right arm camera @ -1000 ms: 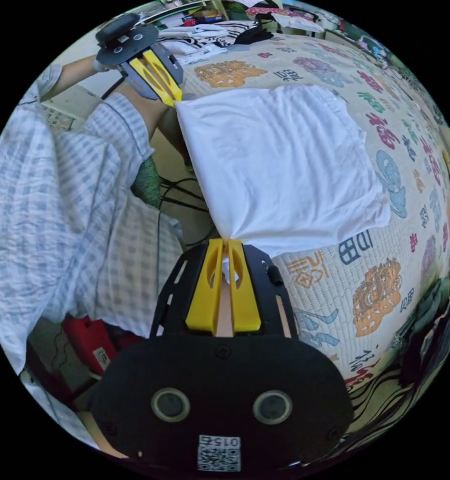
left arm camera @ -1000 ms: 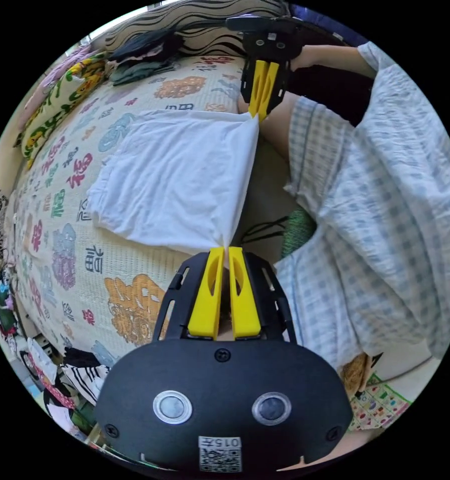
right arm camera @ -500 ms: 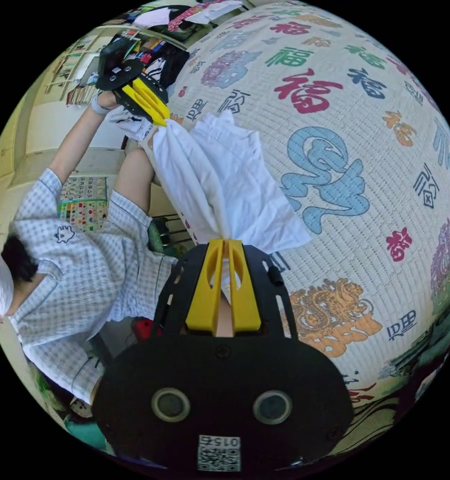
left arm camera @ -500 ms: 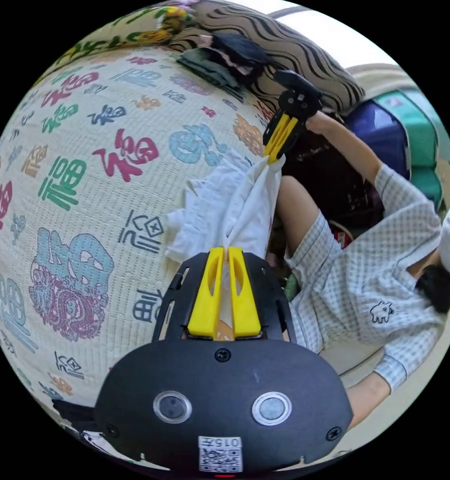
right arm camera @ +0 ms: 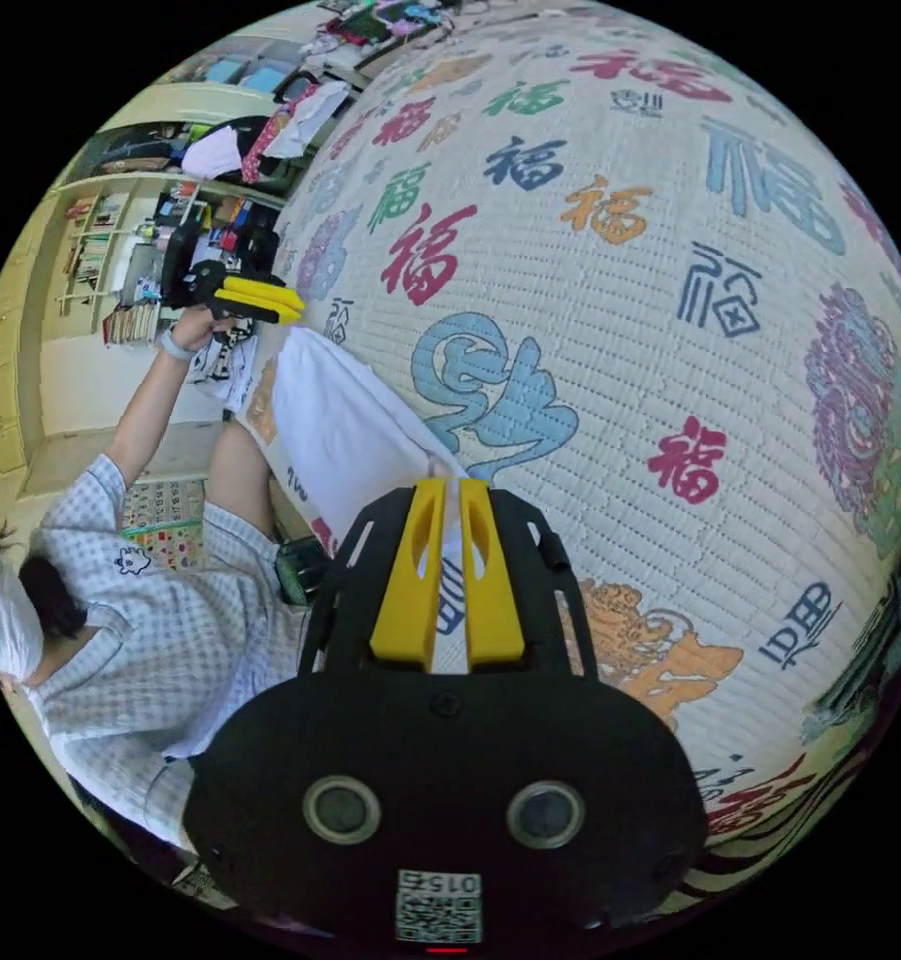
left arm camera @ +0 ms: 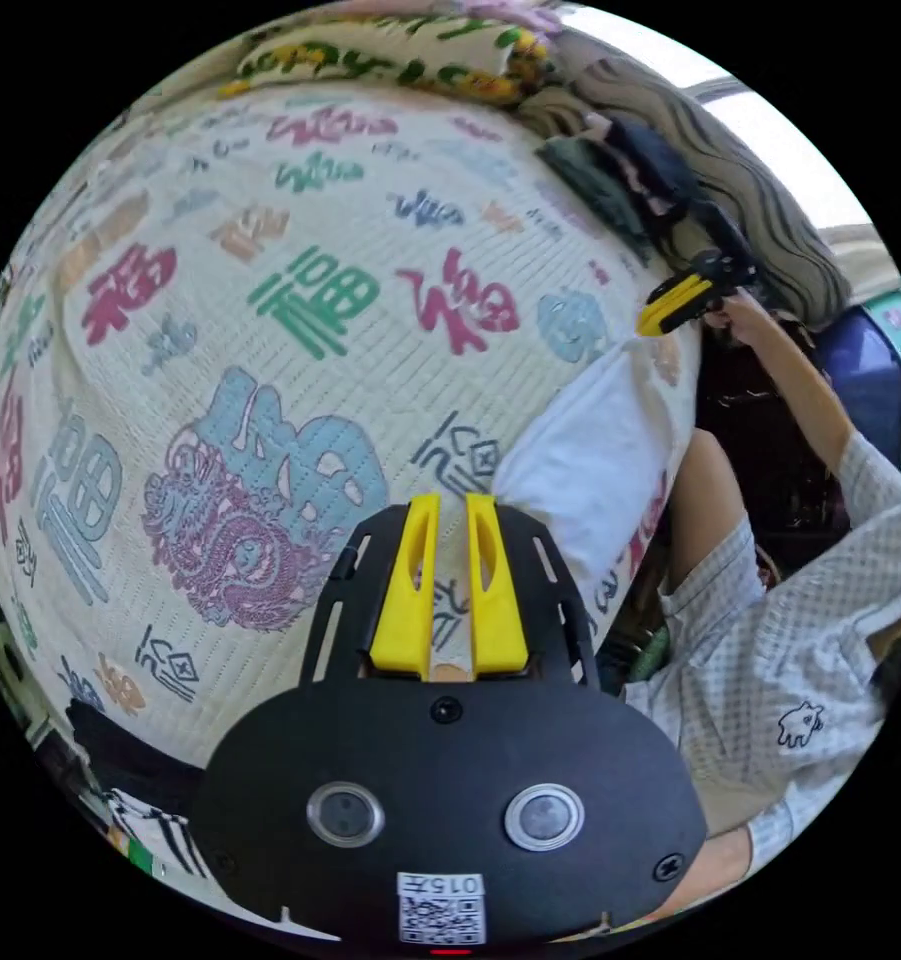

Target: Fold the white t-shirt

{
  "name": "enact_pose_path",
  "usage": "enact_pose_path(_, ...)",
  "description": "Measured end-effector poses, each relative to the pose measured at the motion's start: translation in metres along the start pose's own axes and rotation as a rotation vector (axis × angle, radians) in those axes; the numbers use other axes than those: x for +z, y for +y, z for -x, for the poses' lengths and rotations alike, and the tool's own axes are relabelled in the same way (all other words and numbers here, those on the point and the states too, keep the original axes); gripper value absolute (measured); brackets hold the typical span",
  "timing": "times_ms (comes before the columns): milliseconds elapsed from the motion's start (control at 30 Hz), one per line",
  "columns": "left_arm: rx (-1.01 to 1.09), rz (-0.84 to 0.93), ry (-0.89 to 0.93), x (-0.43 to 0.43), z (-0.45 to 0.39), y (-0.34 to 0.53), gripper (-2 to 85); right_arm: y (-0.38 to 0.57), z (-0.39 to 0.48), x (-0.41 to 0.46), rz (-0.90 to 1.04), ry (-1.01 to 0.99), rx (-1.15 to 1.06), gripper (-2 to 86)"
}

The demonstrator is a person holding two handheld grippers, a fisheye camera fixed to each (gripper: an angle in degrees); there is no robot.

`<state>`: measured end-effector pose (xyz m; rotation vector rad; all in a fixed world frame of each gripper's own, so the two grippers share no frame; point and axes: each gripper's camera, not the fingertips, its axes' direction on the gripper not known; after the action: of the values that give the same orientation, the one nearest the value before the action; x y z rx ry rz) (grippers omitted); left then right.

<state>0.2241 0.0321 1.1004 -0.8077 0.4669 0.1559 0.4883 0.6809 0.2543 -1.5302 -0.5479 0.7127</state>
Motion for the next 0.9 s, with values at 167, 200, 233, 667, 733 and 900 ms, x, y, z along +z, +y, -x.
enact_pose_path(167,0.119,-0.173,-0.001,0.027,-0.066,0.039,7.7,0.053,0.049,0.016,-0.244,0.077,-0.136,2.7)
enact_pose_path(200,0.085,-0.170,-0.039,0.047,-0.069,0.043,7.5,0.057,0.057,0.035,-0.231,0.083,-0.151,1.7)
enact_pose_path(233,0.010,-0.152,-0.067,0.068,-0.062,0.047,7.1,0.058,0.059,0.045,-0.221,0.098,-0.153,1.2)
enact_pose_path(667,-0.360,-0.314,0.065,0.088,0.076,0.198,4.9,0.179,-0.090,0.052,-0.359,-0.082,0.180,2.7)
enact_pose_path(733,-0.435,-0.399,0.311,0.098,0.108,0.223,13.5,0.203,-0.108,0.046,-0.442,-0.162,0.185,6.0)
enact_pose_path(900,-0.493,-0.402,0.477,0.141,0.151,0.226,18.3,0.224,-0.168,0.067,-0.476,-0.377,0.261,15.2)
